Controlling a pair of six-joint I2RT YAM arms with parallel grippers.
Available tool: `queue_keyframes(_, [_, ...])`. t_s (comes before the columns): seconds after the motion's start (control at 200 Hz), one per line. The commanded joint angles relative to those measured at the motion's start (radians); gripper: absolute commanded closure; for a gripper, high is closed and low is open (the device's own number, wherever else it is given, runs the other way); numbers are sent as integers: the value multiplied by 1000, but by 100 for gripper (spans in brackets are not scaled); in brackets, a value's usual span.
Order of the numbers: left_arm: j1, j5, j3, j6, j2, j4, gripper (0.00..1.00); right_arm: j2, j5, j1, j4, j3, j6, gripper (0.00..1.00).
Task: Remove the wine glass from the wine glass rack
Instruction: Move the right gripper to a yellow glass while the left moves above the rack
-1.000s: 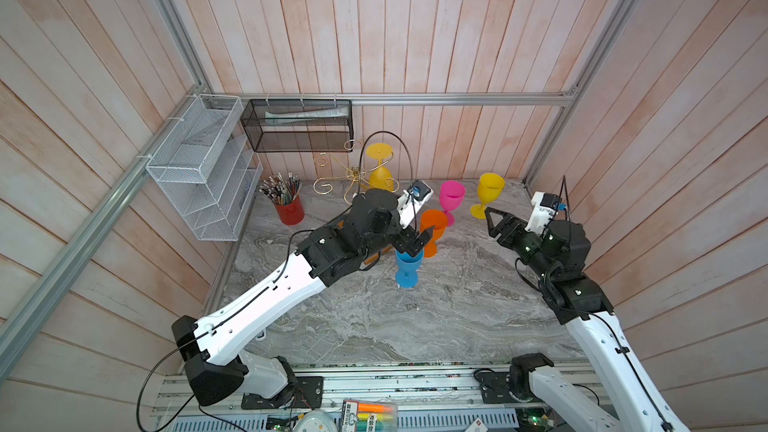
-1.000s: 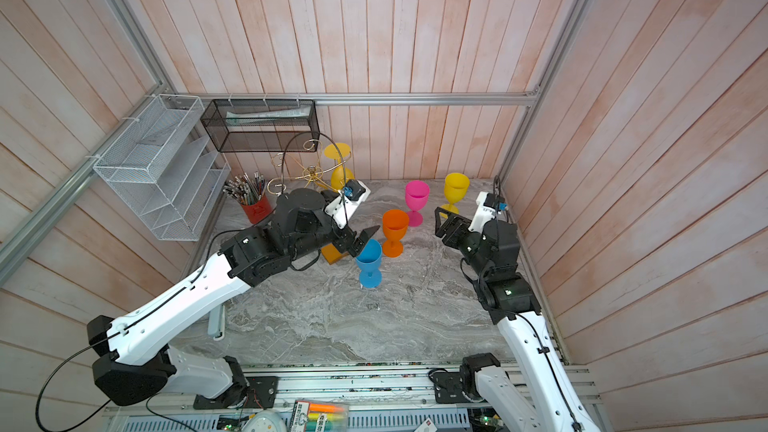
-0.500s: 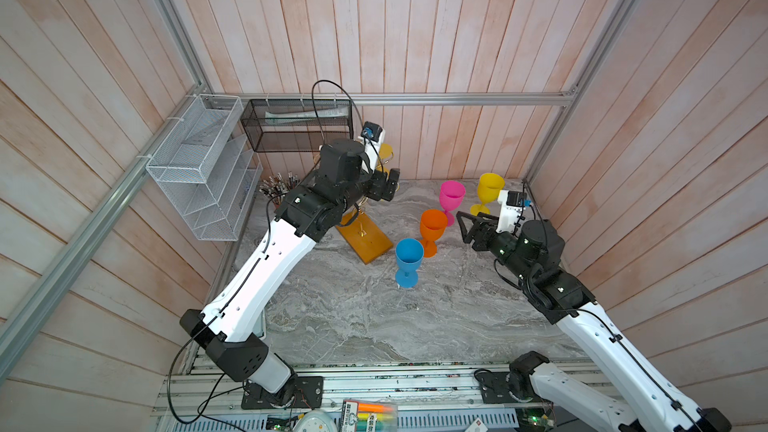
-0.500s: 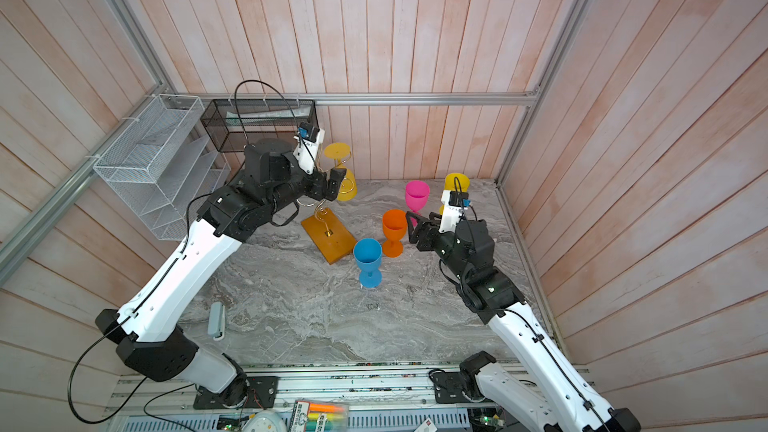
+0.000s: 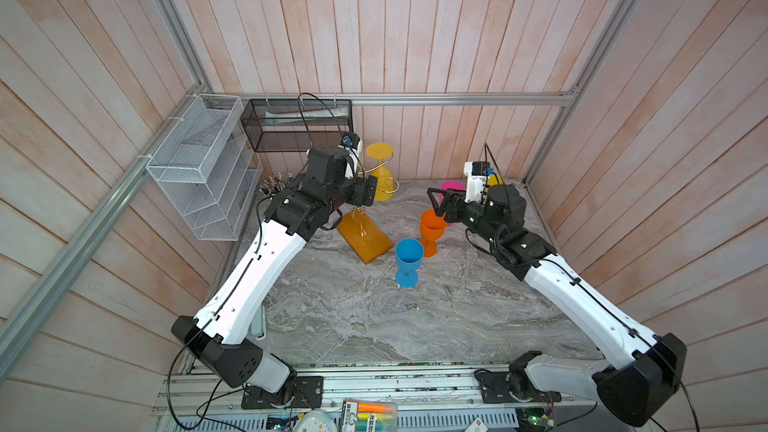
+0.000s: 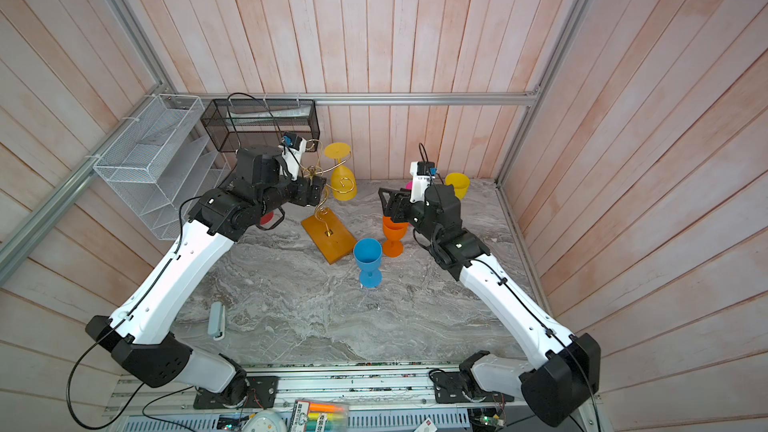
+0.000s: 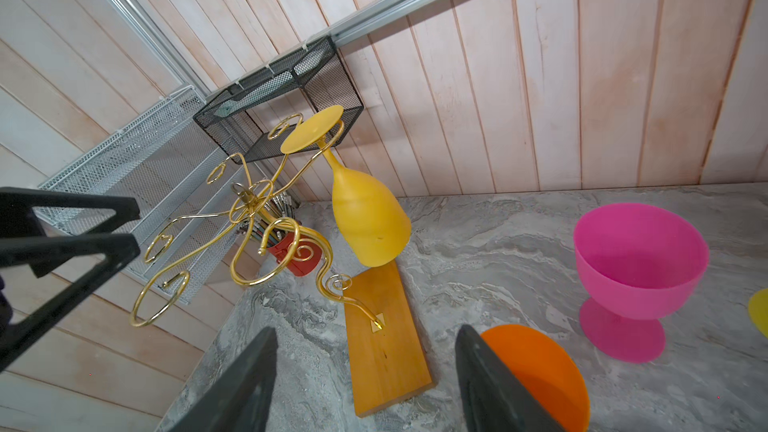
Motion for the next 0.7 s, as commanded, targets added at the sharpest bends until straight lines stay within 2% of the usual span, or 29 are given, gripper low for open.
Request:
queue_keyframes(0.0, [2, -26, -54, 32, -60, -27, 6, 40, -51, 5, 27, 69, 28, 32])
queue_keyframes(0.275, [7, -44, -172, 61, -101, -31, 6, 70, -53, 8, 43, 97, 26, 33])
queue_keyframes(0.55, [8, -8, -167, 47, -73, 36, 6, 57, -34, 19, 32, 91, 11, 33])
queue_keyframes(0.695, [10, -48, -156, 65, -45, 35, 6, 44, -21, 21, 26, 82, 5, 33])
